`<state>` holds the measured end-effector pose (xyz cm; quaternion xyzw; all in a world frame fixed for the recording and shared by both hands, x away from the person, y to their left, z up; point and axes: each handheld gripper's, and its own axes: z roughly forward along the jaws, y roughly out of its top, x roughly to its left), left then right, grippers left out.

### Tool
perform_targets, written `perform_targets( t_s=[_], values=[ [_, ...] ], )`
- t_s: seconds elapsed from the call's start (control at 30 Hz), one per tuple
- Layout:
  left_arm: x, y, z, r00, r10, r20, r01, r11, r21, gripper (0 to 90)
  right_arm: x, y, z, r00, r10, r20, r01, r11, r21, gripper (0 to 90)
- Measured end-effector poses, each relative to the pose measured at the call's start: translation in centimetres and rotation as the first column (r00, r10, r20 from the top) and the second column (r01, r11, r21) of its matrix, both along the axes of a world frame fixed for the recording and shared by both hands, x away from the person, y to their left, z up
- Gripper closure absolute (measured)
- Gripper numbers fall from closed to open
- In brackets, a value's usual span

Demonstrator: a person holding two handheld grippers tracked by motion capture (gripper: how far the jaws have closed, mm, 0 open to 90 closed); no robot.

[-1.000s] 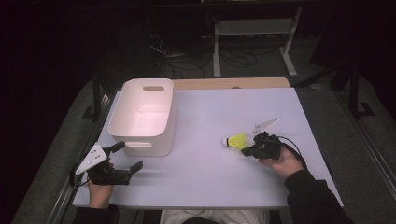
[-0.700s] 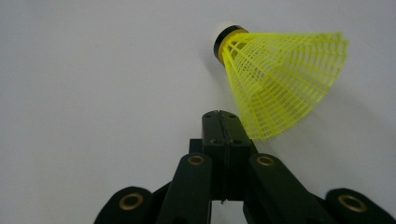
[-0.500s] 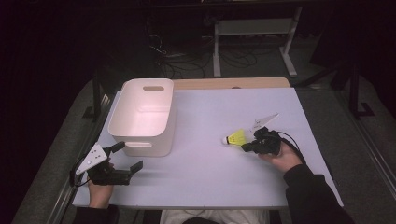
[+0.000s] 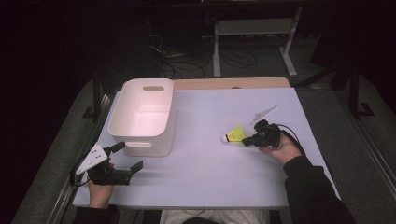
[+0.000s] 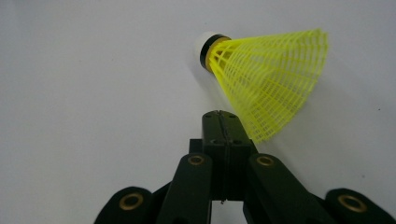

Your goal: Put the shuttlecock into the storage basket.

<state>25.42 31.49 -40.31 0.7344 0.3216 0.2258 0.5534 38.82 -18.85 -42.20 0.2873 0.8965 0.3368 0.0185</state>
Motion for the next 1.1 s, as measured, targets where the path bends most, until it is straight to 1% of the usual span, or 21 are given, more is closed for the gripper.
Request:
perform_targets(
  t_s=[0.03, 0.07, 0.1, 0.23, 0.3, 0.4, 0.47, 0.5, 0.53, 0.57, 0.6, 0.83, 1.07, 1.1],
  values=[
    [0.0, 0.0, 0.0, 1.0, 0.0, 0.0, 0.0, 1.0, 0.0, 0.0, 0.3, 0.1, 0.2, 1.0, 0.001, -0.002, -0.001, 1.0, -0.006, 88.5],
    [0.0, 0.0, 0.0, 1.0, 0.0, 0.0, 0.0, 1.0, 0.0, 0.0, 0.3, 0.1, 0.2, 1.0, 0.001, -0.002, -0.001, 1.0, -0.006, 88.5],
    [0.0, 0.0, 0.0, 1.0, -0.001, 0.0, 0.001, 1.0, 0.001, 0.0, 0.8, 0.1, 0.6, 1.0, 0.002, 0.003, -0.002, 1.0, -0.014, 88.5],
    [0.0, 0.0, 0.0, 1.0, -0.001, -0.001, 0.001, 1.0, 0.001, 0.0, 1.6, 0.1, 1.5, 1.0, -0.001, 0.009, 0.001, 1.0, -0.011, 88.5],
    [0.0, 0.0, 0.0, 1.0, -0.002, -0.001, 0.002, 1.0, 0.002, 0.0, 1.8, 0.1, 1.8, 1.0, 0.001, 0.004, -0.001, 1.0, -0.006, 88.5],
    [0.0, 0.0, 0.0, 1.0, -0.003, -0.002, 0.003, 1.0, 0.002, 0.0, 2.1, 0.2, 1.9, 1.0, 0.006, -0.005, -0.006, 1.0, -0.019, 88.5],
    [0.0, 0.0, 0.0, 1.0, -0.003, -0.002, 0.003, 1.0, 0.002, 0.0, 2.2, 0.2, 1.8, 0.9999, 0.009, -0.007, -0.01, 1.0, -0.018, 88.5],
    [0.0, 0.0, 0.0, 1.0, -0.003, -0.001, 0.003, 1.0, 0.0, 0.0, 2.4, 0.2, 1.6, 0.9997, 0.015, -0.021, -0.015, 1.0, -0.021, 88.5],
    [0.0, 0.0, 0.0, 1.0, -0.003, -0.001, 0.003, 1.0, 0.0, 0.0, 2.4, 0.2, 1.6, 0.9997, 0.015, -0.021, -0.015, 1.0, -0.021, 88.5],
    [0.0, 0.0, 0.0, 1.0, -0.002, -0.001, 0.002, 1.0, 0.0, 0.0, 2.5, 0.2, 1.3, 0.9992, 0.023, -0.033, -0.024, 0.999, -0.022, 88.5],
    [0.0, 0.0, 0.0, 1.0, -0.003, -0.002, 0.003, 1.0, 0.001, 0.0, 2.5, 0.2, 1.2, 0.9991, 0.025, -0.034, -0.026, 0.999, -0.023, 88.5],
    [0.0, 0.0, 0.0, 1.0, -0.004, -0.002, 0.004, 1.0, 0.001, 0.0, 2.9, 0.1, 0.7, 0.9986, 0.015, -0.051, -0.016, 1.0, -0.02, 88.5],
    [0.0, 0.0, 0.0, 1.0, -0.005, -0.002, 0.005, 1.0, 0.002, 0.0, 3.5, 0.4, -0.1, 0.9976, 0.011, -0.068, -0.014, 0.999, -0.041, 88.5],
    [0.0, 0.0, 0.0, 1.0, -0.006, -0.003, 0.006, 1.0, 0.002, 0.0, 3.8, 0.6, -0.2, 0.9973, 0.007, -0.073, -0.01, 0.999, -0.049, 88.5]
  ],
)
